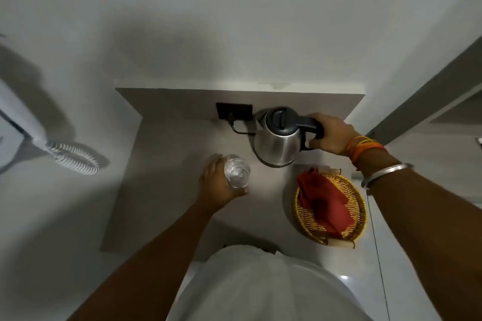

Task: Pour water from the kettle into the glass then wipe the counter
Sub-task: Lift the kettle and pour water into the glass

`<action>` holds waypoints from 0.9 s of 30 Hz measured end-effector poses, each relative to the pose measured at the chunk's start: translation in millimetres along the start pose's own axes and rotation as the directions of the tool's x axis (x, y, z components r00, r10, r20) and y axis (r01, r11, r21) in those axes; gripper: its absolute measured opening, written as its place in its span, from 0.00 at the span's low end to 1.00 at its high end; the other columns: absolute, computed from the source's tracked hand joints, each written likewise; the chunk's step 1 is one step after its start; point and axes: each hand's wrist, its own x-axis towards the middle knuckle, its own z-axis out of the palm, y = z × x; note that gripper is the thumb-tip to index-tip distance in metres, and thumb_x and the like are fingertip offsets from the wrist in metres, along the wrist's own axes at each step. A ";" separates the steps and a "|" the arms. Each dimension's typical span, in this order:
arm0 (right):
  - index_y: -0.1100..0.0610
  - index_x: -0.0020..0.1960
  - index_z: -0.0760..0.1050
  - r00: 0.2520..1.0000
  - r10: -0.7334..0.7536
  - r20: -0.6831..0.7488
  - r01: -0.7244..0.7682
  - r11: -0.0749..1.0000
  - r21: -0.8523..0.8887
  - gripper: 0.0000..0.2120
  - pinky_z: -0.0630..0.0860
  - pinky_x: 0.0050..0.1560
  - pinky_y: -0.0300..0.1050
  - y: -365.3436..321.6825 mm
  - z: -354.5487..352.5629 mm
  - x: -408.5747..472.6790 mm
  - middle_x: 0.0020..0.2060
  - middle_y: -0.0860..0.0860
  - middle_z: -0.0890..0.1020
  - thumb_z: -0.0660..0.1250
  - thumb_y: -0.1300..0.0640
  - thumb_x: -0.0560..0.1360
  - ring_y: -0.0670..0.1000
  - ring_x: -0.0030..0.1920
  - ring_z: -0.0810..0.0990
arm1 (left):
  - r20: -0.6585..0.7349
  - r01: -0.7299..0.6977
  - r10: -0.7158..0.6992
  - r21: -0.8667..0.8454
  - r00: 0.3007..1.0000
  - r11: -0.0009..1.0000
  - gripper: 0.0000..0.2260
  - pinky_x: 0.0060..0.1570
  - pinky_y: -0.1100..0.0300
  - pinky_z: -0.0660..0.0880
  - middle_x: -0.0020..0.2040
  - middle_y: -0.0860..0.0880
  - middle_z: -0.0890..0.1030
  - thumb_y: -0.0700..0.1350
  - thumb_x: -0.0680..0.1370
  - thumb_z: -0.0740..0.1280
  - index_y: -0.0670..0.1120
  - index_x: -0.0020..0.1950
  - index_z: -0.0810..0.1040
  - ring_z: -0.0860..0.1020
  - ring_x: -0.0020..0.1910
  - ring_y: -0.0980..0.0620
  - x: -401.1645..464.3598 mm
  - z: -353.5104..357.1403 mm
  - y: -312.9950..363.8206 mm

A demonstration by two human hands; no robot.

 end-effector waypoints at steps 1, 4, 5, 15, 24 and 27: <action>0.48 0.67 0.71 0.999 -0.021 0.034 0.020 1.000 0.019 0.29 0.76 0.60 0.60 1.6 -1.2 3.1 0.57 0.53 0.80 0.77 0.51 0.68 0.59 0.57 0.79 | 0.004 -0.017 0.017 -0.030 1.000 0.999 0.48 0.72 0.46 0.70 0.74 0.53 0.73 0.62 0.56 0.84 0.57 0.74 0.71 0.71 0.74 0.47 1.4 1.6 -6.7; 0.53 0.55 0.75 0.997 0.031 0.073 -0.033 0.999 0.025 0.17 0.76 0.53 0.53 -1.9 -7.1 9.6 0.47 0.54 0.80 0.76 0.61 0.70 0.60 0.51 0.79 | 0.066 -0.015 0.023 -0.109 0.998 0.994 0.44 0.70 0.47 0.73 0.68 0.53 0.78 0.53 0.58 0.87 0.52 0.71 0.75 0.76 0.68 0.50 4.4 6.5 -19.4; 0.52 0.50 0.74 0.997 0.028 0.074 -0.031 0.999 0.039 0.14 0.74 0.51 0.51 -2.3 -6.7 14.9 0.45 0.54 0.79 0.76 0.62 0.70 0.60 0.49 0.79 | 0.064 -0.024 0.033 -0.140 0.997 0.990 0.43 0.70 0.49 0.74 0.67 0.53 0.79 0.51 0.58 0.87 0.50 0.70 0.76 0.77 0.67 0.52 7.7 10.1 -23.3; 0.46 0.43 0.69 0.968 -0.077 0.241 0.067 0.997 0.049 0.15 0.70 0.45 0.47 -14.8 -17.7 33.2 0.41 0.49 0.78 0.74 0.60 0.74 0.53 0.43 0.78 | 0.091 0.144 -0.117 -0.399 0.989 0.905 0.37 0.51 0.77 0.74 0.58 0.59 0.81 0.42 0.62 0.87 0.50 0.67 0.75 0.79 0.57 0.65 17.7 21.1 -10.7; 0.55 0.45 0.77 0.907 -0.295 0.301 0.326 0.944 -0.055 0.08 0.76 0.42 0.50 -89.5 -44.7 55.3 0.37 0.50 0.80 0.76 0.56 0.72 0.51 0.39 0.78 | 0.017 0.114 -0.118 -0.438 0.993 0.892 0.35 0.53 0.69 0.76 0.57 0.59 0.81 0.39 0.62 0.86 0.62 0.58 0.72 0.81 0.55 0.62 39.4 6.0 -6.1; 0.51 0.44 0.79 0.882 -0.343 0.323 0.387 0.919 -0.080 0.08 0.76 0.41 0.48 -117.8 -50.5 56.4 0.36 0.45 0.80 0.77 0.53 0.69 0.48 0.39 0.78 | 0.001 0.102 -0.112 -0.428 0.994 0.898 0.35 0.52 0.69 0.75 0.57 0.59 0.81 0.40 0.62 0.87 0.60 0.60 0.72 0.80 0.56 0.62 43.1 3.2 -8.1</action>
